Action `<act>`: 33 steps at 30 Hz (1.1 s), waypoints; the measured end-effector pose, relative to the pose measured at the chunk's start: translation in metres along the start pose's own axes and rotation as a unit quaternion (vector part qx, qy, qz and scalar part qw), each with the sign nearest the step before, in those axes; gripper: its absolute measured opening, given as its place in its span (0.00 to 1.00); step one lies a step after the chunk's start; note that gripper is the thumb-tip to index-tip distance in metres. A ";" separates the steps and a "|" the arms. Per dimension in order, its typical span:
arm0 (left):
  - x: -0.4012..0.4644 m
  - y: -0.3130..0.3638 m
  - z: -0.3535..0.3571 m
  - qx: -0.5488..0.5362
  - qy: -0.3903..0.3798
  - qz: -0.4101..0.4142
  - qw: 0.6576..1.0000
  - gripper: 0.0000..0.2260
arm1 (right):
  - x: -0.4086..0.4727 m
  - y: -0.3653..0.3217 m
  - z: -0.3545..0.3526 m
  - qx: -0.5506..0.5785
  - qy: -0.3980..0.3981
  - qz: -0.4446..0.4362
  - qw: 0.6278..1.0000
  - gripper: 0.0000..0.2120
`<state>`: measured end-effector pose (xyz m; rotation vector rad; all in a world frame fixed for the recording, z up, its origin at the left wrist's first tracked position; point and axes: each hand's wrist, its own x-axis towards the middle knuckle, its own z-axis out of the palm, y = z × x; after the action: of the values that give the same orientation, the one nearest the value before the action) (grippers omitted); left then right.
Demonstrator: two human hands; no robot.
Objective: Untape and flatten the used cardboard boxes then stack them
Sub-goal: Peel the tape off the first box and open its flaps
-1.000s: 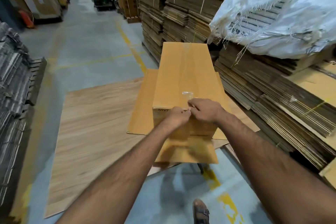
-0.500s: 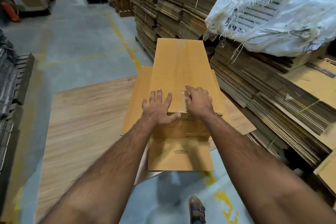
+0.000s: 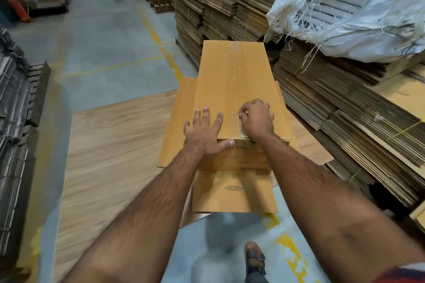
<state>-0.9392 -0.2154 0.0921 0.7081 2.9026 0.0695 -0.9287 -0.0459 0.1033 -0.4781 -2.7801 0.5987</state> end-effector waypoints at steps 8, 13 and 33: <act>0.000 0.002 0.000 0.016 -0.010 -0.013 1.000 0.42 | -0.032 0.008 0.011 0.060 0.066 -0.055 0.994 0.04; -0.001 0.003 0.001 0.012 -0.001 -0.015 1.000 0.42 | -0.066 0.015 0.017 0.124 0.096 -0.093 0.983 0.04; 0.000 0.002 -0.003 0.009 -0.011 -0.009 1.000 0.42 | -0.157 0.029 0.006 0.097 0.101 -0.186 0.972 0.04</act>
<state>-0.9389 -0.2137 0.0956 0.6801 2.8916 0.0331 -0.7794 -0.0808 0.0570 0.0266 -2.4911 0.6791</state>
